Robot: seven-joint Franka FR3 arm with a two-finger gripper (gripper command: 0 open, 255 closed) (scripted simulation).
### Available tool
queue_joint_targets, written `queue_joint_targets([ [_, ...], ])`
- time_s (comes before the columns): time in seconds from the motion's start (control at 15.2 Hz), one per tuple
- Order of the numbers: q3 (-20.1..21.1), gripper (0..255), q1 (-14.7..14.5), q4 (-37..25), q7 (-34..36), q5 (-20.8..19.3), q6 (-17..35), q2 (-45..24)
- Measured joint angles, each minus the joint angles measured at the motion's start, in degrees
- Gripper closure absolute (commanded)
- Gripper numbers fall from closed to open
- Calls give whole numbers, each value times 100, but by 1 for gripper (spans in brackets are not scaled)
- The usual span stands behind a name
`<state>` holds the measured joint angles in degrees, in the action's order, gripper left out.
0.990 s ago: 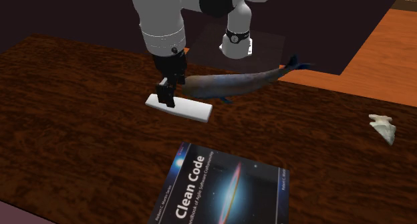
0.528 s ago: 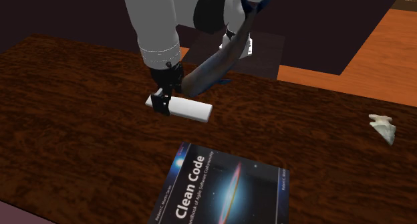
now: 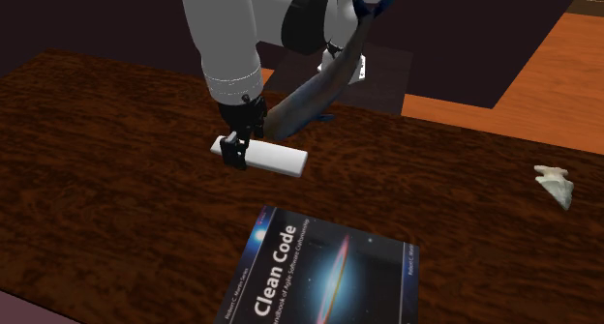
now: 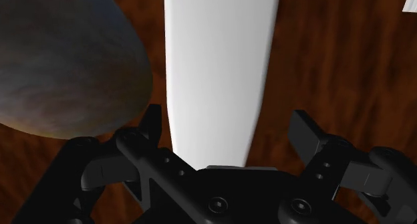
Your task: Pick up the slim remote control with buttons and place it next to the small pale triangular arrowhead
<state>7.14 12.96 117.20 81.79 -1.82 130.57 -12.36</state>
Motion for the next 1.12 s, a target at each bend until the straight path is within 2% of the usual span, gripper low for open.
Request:
queue_joint_targets([
  [0.66,6,255,-5,-47,-6,1,-60,-26],
  [1.12,32,255,-16,-74,-21,62,-445,218],
])
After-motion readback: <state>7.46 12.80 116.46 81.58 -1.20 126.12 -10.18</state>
